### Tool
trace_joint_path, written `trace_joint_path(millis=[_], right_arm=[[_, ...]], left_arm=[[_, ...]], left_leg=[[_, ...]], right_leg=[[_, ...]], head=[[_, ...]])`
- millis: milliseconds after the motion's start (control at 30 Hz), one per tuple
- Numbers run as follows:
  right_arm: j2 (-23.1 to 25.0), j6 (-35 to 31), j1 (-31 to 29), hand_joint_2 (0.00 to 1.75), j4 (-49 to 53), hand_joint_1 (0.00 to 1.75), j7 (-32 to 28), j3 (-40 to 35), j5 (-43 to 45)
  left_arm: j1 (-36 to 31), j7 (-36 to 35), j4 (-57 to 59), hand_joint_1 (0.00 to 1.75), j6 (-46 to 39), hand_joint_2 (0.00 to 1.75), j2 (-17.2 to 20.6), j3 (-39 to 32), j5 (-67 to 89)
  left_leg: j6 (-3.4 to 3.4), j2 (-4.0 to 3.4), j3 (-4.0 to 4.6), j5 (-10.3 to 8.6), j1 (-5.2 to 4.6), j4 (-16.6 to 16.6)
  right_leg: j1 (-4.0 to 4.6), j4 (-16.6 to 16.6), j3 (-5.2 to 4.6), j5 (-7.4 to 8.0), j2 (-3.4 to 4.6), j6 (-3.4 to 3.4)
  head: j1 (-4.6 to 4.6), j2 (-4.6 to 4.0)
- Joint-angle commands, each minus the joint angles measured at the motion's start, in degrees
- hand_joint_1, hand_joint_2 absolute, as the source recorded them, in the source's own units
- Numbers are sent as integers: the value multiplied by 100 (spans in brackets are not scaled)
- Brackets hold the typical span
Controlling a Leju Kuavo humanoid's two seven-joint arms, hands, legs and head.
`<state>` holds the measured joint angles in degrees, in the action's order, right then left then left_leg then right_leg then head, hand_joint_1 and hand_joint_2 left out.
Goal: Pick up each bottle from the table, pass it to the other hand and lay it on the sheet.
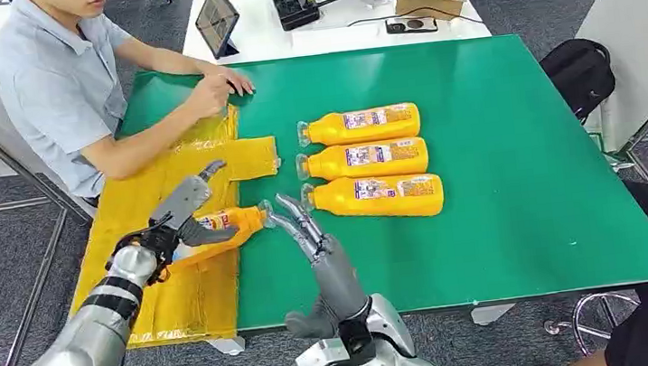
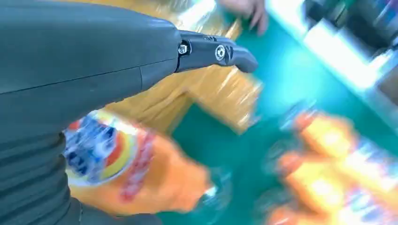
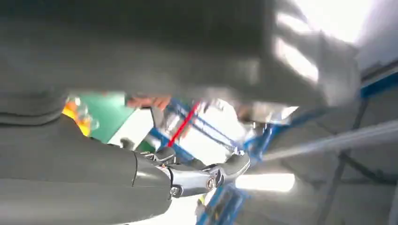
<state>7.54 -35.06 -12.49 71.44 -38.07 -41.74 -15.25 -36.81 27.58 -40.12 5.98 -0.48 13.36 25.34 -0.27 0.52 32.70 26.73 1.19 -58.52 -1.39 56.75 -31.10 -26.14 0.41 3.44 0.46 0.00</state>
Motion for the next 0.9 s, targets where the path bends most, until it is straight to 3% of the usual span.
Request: trace_joint_path(millis=[33, 400, 500, 533, 567, 633, 700, 833, 900], right_arm=[[-173, -494, 1195, 175, 1561, 0, -193, 1326, -1872], [-114, -494, 1247, 175, 1288, 0, -193, 1733, -2000], [-281, -494, 1129, 175, 801, 0, -142, 2253, -2077], [-416, -473, 1056, 175, 521, 0, 397, 2455, -2456], [-543, -494, 986, 175, 395, 0, 573, 2638, -2656], [-552, -494, 871, 175, 142, 0, 653, 3169, -2970], [-689, -494, 785, 175, -4, 0, 777, 3266, -3046], [-784, -494, 623, 175, -252, 0, 1294, 3573, -3368], [-828, -479, 449, 175, -485, 0, 1392, 3670, -3375]], left_arm=[[2630, 323, -4840, 0, -1230, 175, -813, -753, -3472], [2812, 353, -5012, 0, -1352, 175, -828, -810, -3462], [3296, 480, -5392, 0, -1651, 175, -791, -856, -3203], [3545, 697, -5553, 0, -2116, 175, -836, -918, -2721], [3735, 852, -5701, 0, -2399, 175, -873, -928, -2442], [4019, 1035, -5962, 0, -2794, 175, -940, -889, -2156], [4195, 1125, -6201, 0, -3032, 175, -953, -777, -1966], [4351, 1242, -6717, 0, -4456, 175, -857, -473, -1059], [4367, 1242, -6708, 0, -4536, 175, -803, -343, -1061]], left_leg=[[10, 3, 10, 4, 3, -6], [8, -3, 1, 2, 2, 4], [12, -14, -11, 0, 1, 14], [10, -14, -10, 1, 1, 12], [14, -25, -16, 0, 0, 18], [17, -25, -18, 1, 1, 19], [13, -12, -7, 3, 0, 9], [12, -6, 2, 4, 1, 2], [12, -5, 4, 1, 0, 2]], right_leg=[[7, 0, -4, -4, -12, -16], [5, -11, 0, 2, -4, -10], [5, -23, 10, 7, 4, -15], [4, -21, 10, 7, 7, -9], [4, -28, 13, 12, 15, -14], [6, -35, 19, 14, 15, -12], [4, -23, 10, 7, 4, -11], [4, -17, 2, 6, -2, -14], [3, -16, -1, 7, -2, -14]], head=[[4, 0], [4, 0], [4, 0], [0, 0], [2, 0], [4, 0], [2, 0], [4, 0], [4, 0]])
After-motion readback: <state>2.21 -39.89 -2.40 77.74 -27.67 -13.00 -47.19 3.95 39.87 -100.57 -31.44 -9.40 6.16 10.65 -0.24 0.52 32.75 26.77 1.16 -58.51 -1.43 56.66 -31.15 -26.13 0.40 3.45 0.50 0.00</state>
